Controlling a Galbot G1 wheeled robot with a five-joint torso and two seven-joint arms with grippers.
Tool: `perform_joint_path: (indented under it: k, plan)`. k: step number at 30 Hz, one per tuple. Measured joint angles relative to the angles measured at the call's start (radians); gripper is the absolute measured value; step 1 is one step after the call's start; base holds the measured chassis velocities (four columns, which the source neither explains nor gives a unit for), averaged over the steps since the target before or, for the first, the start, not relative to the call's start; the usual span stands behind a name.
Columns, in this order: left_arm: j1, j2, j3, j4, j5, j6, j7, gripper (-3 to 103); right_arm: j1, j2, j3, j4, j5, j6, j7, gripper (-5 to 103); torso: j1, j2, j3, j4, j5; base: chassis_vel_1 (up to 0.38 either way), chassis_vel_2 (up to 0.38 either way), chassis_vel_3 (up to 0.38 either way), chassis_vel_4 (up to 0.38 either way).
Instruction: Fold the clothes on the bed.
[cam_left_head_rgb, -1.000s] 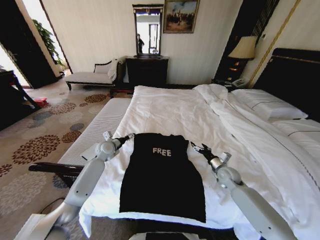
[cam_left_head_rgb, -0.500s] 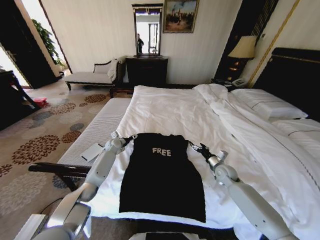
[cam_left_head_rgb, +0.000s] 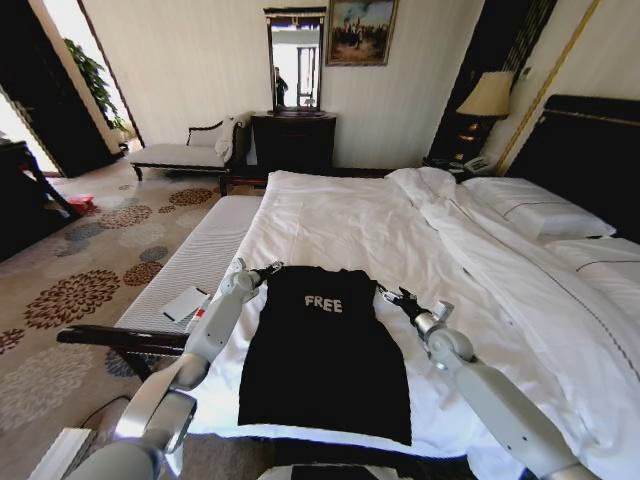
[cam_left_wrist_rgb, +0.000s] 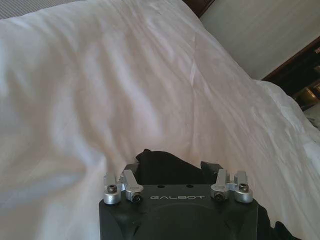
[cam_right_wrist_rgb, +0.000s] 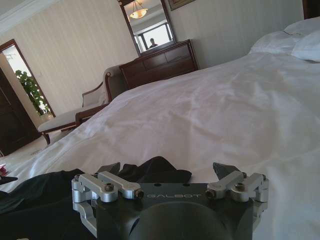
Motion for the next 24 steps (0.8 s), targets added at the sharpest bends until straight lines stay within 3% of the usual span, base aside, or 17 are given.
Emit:
perform_joint_path:
  k: [2,3,6,10,11,13,16,24]
  plan:
    - [0.004,-0.001,0.0,0.001,0.009,0.0,0.001,62,-0.002,-0.001,0.003,0.002,0.0,0.0,0.0,100,0.0,0.0,0.0,0.0001,0.0,0.0,0.0,0.0,0.0]
    - [0.014,0.0,-0.003,0.004,0.029,-0.007,0.011,45,-0.008,-0.002,0.009,0.006,-0.001,0.0,0.001,100,0.0,0.0,0.0,0.0001,-0.0001,0.0,0.0,0.0,0.0]
    - [0.019,0.002,-0.005,0.004,0.039,-0.014,0.02,40,-0.011,-0.003,0.01,0.009,-0.002,0.0,0.001,100,0.0,0.0,0.0,0.0001,-0.0001,0.0,0.0,0.0,0.0]
    - [0.027,0.011,-0.01,0.003,0.053,-0.026,0.033,19,-0.012,-0.003,0.01,0.01,-0.003,0.0,0.004,100,0.0,0.0,0.0,0.0,-0.0001,0.0,0.0,0.0,0.0]
    - [0.027,0.011,-0.01,0.003,0.053,-0.026,0.033,19,-0.012,-0.003,0.01,0.01,-0.003,0.0,0.004,100,0.0,0.0,0.0,0.0,-0.0001,0.0,0.0,0.0,0.0]
    - [0.028,0.022,-0.011,0.001,0.059,-0.033,0.038,8,-0.003,-0.005,0.004,0.01,0.0,-0.001,0.01,100,0.0,0.0,0.0,-0.0001,-0.0001,0.0,0.0,0.0,0.0]
    - [0.021,0.037,-0.008,0.002,0.062,-0.038,0.043,2,0.025,-0.007,-0.02,-0.011,0.009,-0.001,0.022,100,0.0,0.0,0.0,0.0,-0.0001,0.0,0.0,0.0,0.0]
    - [-0.004,0.062,0.011,0.015,0.082,-0.046,0.05,0,0.189,-0.003,-0.142,-0.125,0.045,-0.028,0.046,100,0.0,0.0,0.0,0.0,-0.0002,0.0,0.0,0.0,0.0]
